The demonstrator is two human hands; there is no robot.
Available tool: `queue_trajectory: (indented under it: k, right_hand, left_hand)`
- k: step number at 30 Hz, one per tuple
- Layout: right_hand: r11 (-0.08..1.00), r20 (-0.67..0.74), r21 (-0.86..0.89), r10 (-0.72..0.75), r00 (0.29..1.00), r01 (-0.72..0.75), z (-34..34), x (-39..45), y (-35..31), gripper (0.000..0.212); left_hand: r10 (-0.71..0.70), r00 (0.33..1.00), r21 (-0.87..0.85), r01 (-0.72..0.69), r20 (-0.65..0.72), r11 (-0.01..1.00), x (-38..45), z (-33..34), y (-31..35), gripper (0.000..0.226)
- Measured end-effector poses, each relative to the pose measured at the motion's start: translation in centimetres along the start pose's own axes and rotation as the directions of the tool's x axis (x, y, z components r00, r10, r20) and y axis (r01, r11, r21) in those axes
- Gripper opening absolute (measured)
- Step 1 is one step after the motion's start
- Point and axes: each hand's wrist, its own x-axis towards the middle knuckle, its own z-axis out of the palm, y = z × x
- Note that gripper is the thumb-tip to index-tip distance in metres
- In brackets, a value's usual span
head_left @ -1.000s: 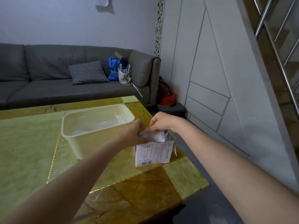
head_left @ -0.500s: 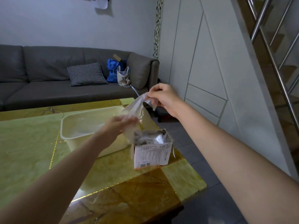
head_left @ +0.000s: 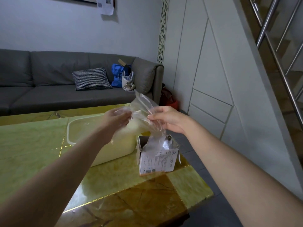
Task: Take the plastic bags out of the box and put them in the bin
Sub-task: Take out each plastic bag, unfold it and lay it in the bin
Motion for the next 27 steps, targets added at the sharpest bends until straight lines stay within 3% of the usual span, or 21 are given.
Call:
queue_trajectory:
  k: [3,5,8,13,17,20,22,24,26,27]
  right_hand:
    - [0.984,-0.144,0.161,-0.047,0.988,0.070,0.3,0.5,-0.1,0.015]
    - [0.974,-0.235,0.202,-0.056,0.970,0.105,0.4,0.8,-0.1,0.015]
    - [0.958,-0.358,0.235,-0.075,0.931,0.167,0.7,1.6,-0.1,0.015]
    - [0.938,-0.380,0.226,-0.163,0.911,0.262,2.9,3.9,-0.7,0.028]
    - [0.967,-0.420,0.107,-0.165,0.893,0.229,5.4,7.0,-0.4,0.028]
    - [0.990,-0.453,-0.036,-0.135,0.881,0.134,7.3,9.0,1.0,0.031]
    - [0.983,-0.415,-0.160,-0.149,0.898,0.089,8.7,10.1,2.0,0.028]
    - [0.945,-0.344,-0.324,-0.160,0.925,0.044,10.0,11.2,3.1,0.023]
    - [0.878,-0.242,-0.479,-0.154,0.958,0.021,10.9,11.6,3.7,0.024]
    - [0.828,-0.195,-0.560,-0.142,0.970,0.008,11.2,11.8,3.9,0.028]
  left_hand:
    - [-0.013,0.990,-0.016,0.011,-0.140,1.000,-0.1,-0.5,0.0,0.006]
    - [-0.023,0.980,-0.008,0.021,-0.200,1.000,0.0,-1.2,-0.2,0.007]
    - [-0.044,0.983,0.023,0.049,-0.177,0.999,0.1,-1.9,-0.5,0.006]
    - [-0.113,0.948,-0.050,0.103,-0.299,0.993,1.9,-6.1,-0.3,0.013]
    - [-0.133,0.815,-0.044,0.132,-0.564,0.990,3.6,-11.2,0.3,0.014]
    - [0.108,0.640,0.218,0.095,-0.760,0.971,4.5,-12.8,0.7,0.031]
    - [0.297,0.588,0.412,0.068,-0.752,0.909,4.7,-12.4,1.5,0.030]
    - [0.453,0.645,0.599,0.010,-0.616,0.801,5.5,-12.1,1.5,0.027]
    - [0.474,0.800,0.746,-0.051,-0.367,0.664,6.2,-11.1,0.5,0.025]
    - [0.411,0.884,0.802,-0.074,-0.223,0.593,6.6,-10.6,-0.2,0.028]
